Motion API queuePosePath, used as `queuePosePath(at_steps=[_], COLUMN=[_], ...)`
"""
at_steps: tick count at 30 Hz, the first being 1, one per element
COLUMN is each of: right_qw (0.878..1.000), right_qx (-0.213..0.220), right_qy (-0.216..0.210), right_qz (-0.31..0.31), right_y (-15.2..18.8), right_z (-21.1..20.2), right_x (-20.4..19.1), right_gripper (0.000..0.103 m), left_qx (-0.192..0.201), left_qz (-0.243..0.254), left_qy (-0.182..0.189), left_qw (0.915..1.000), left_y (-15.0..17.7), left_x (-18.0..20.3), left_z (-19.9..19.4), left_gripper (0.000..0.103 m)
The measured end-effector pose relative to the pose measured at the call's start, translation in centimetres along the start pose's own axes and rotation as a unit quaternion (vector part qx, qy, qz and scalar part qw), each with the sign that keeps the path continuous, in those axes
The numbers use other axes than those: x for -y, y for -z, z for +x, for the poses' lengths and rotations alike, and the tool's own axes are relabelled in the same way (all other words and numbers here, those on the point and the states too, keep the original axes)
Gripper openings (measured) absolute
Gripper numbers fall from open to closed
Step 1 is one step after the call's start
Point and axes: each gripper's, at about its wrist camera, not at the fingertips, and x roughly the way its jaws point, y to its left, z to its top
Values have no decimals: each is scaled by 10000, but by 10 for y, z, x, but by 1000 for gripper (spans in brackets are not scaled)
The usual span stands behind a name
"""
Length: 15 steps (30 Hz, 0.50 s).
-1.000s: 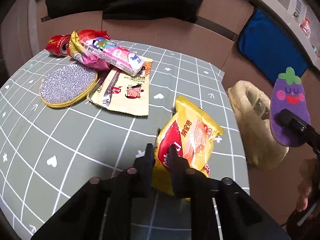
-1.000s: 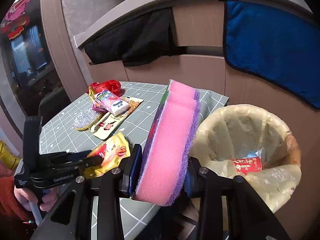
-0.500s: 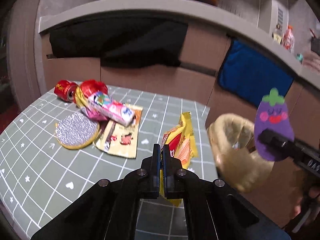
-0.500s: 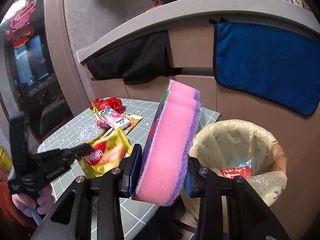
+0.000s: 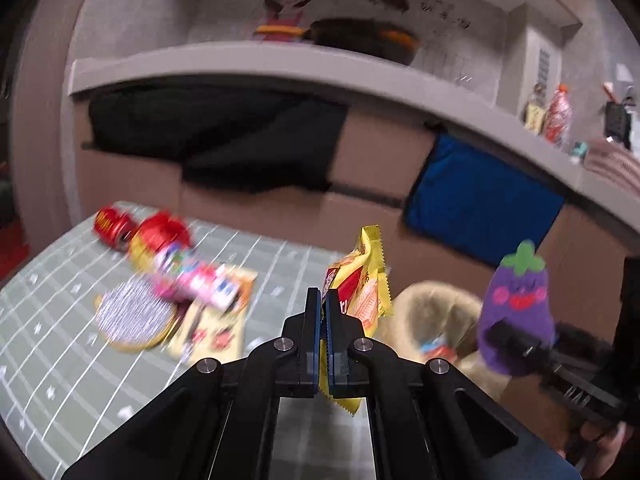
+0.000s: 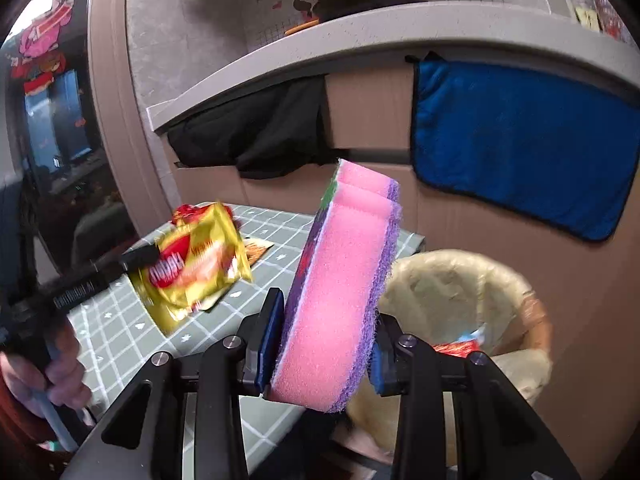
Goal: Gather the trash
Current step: 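Lift the yellow snack packet and sponge and carry both toward the bin, then lower both grippers over the bin and release the packet and sponge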
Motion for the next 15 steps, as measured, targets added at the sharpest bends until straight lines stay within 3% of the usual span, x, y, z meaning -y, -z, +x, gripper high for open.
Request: queuePosePath(at_steps=[6,9,15], right_qw=[9984,9968,9944], right_qx=[254,367,393], right_qy=[505,695,944], right_qz=[16,120,276], right_y=[-16,-21,-24], right_z=[-26,-40,-49], right_x=[28,47,77], right_gripper=[34,34,34], left_qx=[197,58,-311], left_qz=[404,607,879], left_qy=[629,905,1069], left_qw=[9970,9940,9899], left_y=[-26,-25,-5], left_x=[60,89,120], left_z=[13,30,69], left_gripper=[2,2,2])
